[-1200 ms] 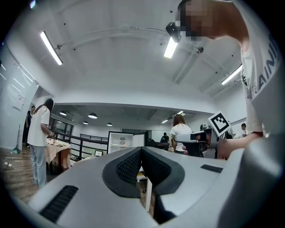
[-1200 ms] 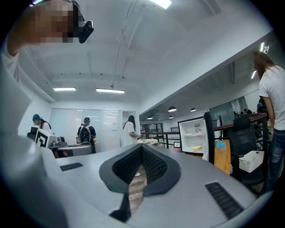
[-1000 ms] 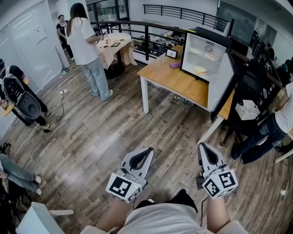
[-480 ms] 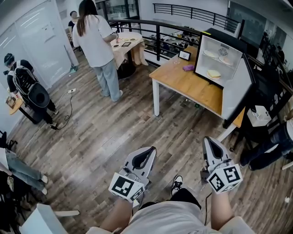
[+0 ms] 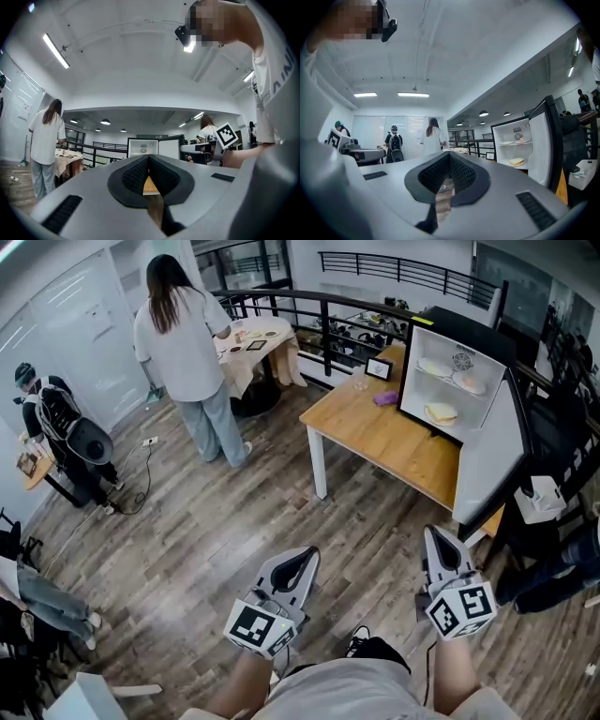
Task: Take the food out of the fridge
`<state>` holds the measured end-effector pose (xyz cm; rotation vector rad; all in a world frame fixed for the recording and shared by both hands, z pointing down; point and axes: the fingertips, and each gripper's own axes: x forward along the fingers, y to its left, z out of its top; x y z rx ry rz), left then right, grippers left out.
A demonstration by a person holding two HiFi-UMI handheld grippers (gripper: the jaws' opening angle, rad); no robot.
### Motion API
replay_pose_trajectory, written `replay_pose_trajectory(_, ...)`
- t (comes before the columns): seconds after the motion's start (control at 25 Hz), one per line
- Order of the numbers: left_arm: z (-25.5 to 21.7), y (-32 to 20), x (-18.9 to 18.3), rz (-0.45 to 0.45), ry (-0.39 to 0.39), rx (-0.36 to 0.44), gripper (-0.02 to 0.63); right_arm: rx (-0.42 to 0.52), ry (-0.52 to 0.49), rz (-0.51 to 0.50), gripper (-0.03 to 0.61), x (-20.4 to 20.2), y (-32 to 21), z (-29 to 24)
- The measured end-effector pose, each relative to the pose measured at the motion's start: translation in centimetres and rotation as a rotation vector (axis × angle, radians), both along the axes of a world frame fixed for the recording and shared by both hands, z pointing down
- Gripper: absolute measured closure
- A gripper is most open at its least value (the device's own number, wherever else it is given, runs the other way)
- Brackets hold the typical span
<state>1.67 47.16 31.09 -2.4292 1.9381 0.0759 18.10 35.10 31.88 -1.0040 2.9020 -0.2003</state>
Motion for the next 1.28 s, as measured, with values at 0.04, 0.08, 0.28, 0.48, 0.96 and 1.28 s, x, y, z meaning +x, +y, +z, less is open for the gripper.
replay_pose_trajectory(0.04, 0.1, -1.3, 0.0, -0.004, -0.001, -0.003, 0.604, 0.005, 0.011, 0.005, 0.558, 0.1, -1.3, 0.2)
replay_pose_trajectory(0.08, 0.1, -2.6, 0.1, -0.008, -0.002, -0.006, 0.604, 0.013, 0.025, 0.007, 0.558, 0.1, -2.6, 0.4)
replay_pose_trajectory(0.28, 1.0, -8.6, 0.6, -0.034, -0.01, -0.036, 0.604, 0.029, 0.044, -0.045, 0.558, -0.7, -8.1, 1.0)
replay_pose_trajectory(0.48, 1.6, -12.4, 0.5, -0.038, -0.016, -0.061, 0.604, -0.007, 0.028, -0.055, 0.558, -1.0, -11.9, 1.9)
replay_pose_trajectory(0.96, 3.2, -23.1, -1.6, 0.113, -0.004, -0.046, 0.604, -0.014, 0.049, 0.075, 0.558, -2.0, -20.1, 3.2)
replay_pose_trajectory(1.28, 2.0, -31.7, -8.0, 0.24, 0.001, -0.026, 0.604, -0.013, 0.081, 0.221, 0.558, -6.7, -26.3, 1.7)
